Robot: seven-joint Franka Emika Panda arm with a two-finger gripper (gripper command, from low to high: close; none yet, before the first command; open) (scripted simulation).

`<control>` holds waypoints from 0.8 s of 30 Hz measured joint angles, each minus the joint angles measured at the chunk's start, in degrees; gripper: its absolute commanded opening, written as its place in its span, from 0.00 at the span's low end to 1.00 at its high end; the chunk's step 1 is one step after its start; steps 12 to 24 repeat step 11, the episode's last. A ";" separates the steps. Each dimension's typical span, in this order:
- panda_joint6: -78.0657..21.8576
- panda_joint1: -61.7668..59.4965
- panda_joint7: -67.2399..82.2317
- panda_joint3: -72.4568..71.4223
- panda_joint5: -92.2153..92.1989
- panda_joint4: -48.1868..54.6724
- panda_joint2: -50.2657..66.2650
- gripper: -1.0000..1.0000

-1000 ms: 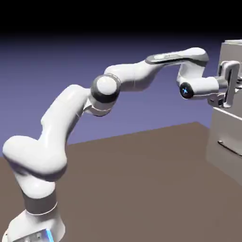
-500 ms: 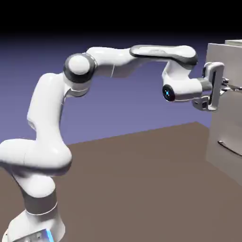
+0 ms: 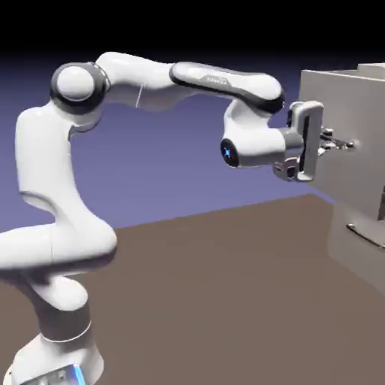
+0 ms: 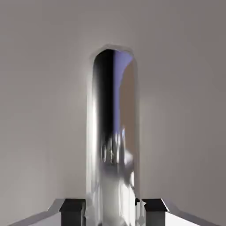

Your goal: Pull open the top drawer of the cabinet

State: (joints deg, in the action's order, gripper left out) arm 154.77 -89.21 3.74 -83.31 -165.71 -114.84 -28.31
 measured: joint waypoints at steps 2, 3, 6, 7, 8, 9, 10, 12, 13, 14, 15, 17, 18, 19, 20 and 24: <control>-0.51 4.15 -0.43 3.85 0.26 -2.48 -0.57 0.00; -0.76 6.23 -0.84 5.79 0.44 -3.77 -1.04 0.00; -1.55 12.45 -2.45 11.61 1.22 -7.90 -2.98 0.00; -1.82 14.53 -3.11 13.53 1.54 -9.37 -3.80 0.00; -2.08 16.61 -3.85 15.44 1.90 -10.92 -4.74 0.00; -2.26 18.11 -4.40 16.81 2.17 -12.06 -5.46 1.00; -2.22 18.10 -4.42 16.81 2.19 -12.07 -5.46 1.00; -2.22 18.10 -4.42 16.81 2.19 -12.07 -5.46 1.00; -2.22 18.10 -4.42 16.81 2.19 -12.07 -5.46 1.00; -2.22 18.10 -4.42 16.81 2.19 -12.07 -5.46 1.00; -2.22 18.10 -4.42 16.81 2.19 -12.07 -5.46 1.00; -2.22 18.10 -4.42 16.81 2.19 -12.07 -5.46 1.00; -2.22 18.10 -4.42 16.81 2.19 -12.07 -5.46 1.00; -2.22 18.10 -4.42 16.81 2.19 -12.07 -5.46 1.00; -2.22 18.10 -4.42 16.81 2.19 -12.07 -5.46 1.00; -2.22 18.10 -4.42 16.81 2.19 -12.07 -5.46 1.00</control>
